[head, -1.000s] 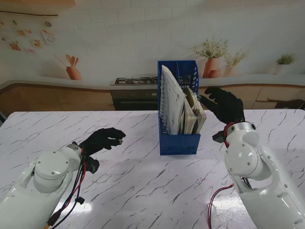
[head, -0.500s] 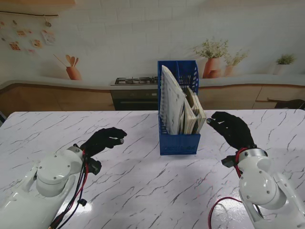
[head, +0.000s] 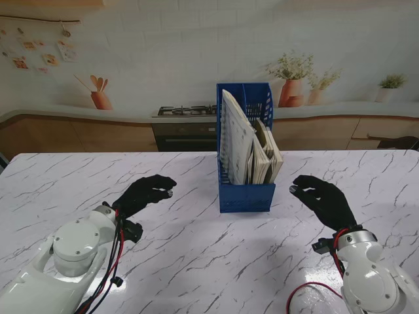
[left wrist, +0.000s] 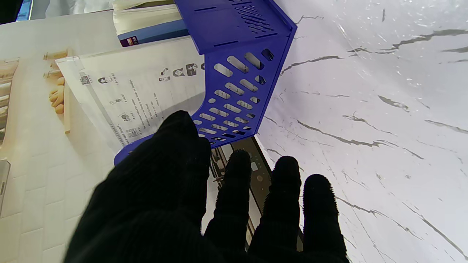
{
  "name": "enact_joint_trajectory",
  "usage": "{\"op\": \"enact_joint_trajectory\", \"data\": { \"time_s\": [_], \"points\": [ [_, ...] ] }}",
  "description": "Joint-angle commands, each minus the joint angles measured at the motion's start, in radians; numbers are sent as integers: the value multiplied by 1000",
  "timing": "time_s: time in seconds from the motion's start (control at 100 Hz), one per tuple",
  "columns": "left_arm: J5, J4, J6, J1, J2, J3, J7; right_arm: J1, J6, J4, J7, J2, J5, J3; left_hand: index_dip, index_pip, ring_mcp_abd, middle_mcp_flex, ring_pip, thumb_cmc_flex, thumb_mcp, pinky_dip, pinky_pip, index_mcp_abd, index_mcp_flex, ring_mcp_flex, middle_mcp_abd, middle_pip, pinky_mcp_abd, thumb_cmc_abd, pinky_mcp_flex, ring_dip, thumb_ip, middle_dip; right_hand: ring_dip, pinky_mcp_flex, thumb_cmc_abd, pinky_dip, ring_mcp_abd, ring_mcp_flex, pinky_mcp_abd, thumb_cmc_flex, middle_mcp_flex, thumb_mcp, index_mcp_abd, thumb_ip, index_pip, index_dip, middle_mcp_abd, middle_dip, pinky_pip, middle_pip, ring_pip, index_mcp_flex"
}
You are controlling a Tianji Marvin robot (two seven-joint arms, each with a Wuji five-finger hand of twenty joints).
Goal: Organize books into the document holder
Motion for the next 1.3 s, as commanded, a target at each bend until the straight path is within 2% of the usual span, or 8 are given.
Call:
{"op": "enact_joint_trajectory", "data": {
  "time_s": [0.0, 0.3, 0.36, 0.71, 0.88, 0.93, 1.29],
  "points": [
    [-5, 2, -32, 11, -12, 10, -3, -5, 0, 37, 6, -10, 23, -13, 4, 5, -16, 15, -31, -15, -6, -12, -32, -24, -29, -23, -29, -1, -13, 27, -14, -5, 27, 8, 13, -11, -5, 6, -32, -1, 79, 19, 20, 11, -19, 40, 11, 27, -21, 11, -4, 17, 12, 11],
    [-2, -29, -23, 60, -20, 8, 44, 7, -91, 93, 56, -1, 77, -40, 6, 7, -16, 21, -30, -11, -8, -8, -29, -26, -26, -15, -28, 2, -12, 23, -6, -2, 25, 11, 16, 13, -19, 18, -40, 19, 64, 16, 31, 11, -34, 39, 19, 33, -29, 9, 23, 36, 31, 18],
    [-2, -34, -24, 69, -22, 6, 55, 11, -95, 101, 58, -1, 85, -46, 8, 8, -15, 23, -17, -9, -8, 10, -9, -26, -24, -8, -27, 7, -11, 21, -5, 8, 24, 16, 19, 16, -24, 22, -42, 27, 64, 12, 37, 13, -38, 39, 21, 34, -30, 10, 30, 39, 38, 21],
    [-29, -25, -52, 85, -28, 7, 70, 53, -115, 156, 79, 1, 124, -90, 10, 13, -16, 30, -6, -5, -8, 21, -9, -29, -22, -2, -29, 19, -9, 17, -5, 20, 22, 27, 29, -6, -46, 27, -37, 30, 67, 2, 47, 48, -34, 41, 27, 35, -25, 11, 25, 40, 53, 25],
    [-22, -23, -50, 85, -27, 8, 69, 60, -113, 165, 77, 1, 125, -89, 10, 12, -14, 31, -7, -5, -11, 24, -10, -27, -24, -3, -30, 18, -8, 20, -4, 21, 21, 28, 31, -6, -63, 28, -9, 39, 58, -2, 46, 78, -24, 41, 26, 36, -17, 15, 24, 42, 59, 25],
    [-22, -24, -52, 86, -28, 8, 73, 67, -117, 173, 78, 0, 132, -91, 10, 12, -15, 31, -8, -6, -11, 25, -10, -27, -23, -3, -28, 18, -8, 20, -4, 21, 21, 28, 21, -16, -76, 24, -11, 35, 53, -20, 40, 119, -21, 37, 21, 35, -16, 13, 14, 38, 49, 22],
    [-30, -28, -47, 107, -32, 9, 92, 111, -158, 207, 107, 4, 171, -121, 9, 10, -15, 28, -9, -3, -13, 28, -14, -29, -24, -5, -29, 15, -8, 22, -5, 22, 22, 26, 18, -34, -70, 16, -33, 14, 42, -18, 19, 124, -20, 35, 16, 36, -23, 12, -7, 44, 45, 7]
  ]
}}
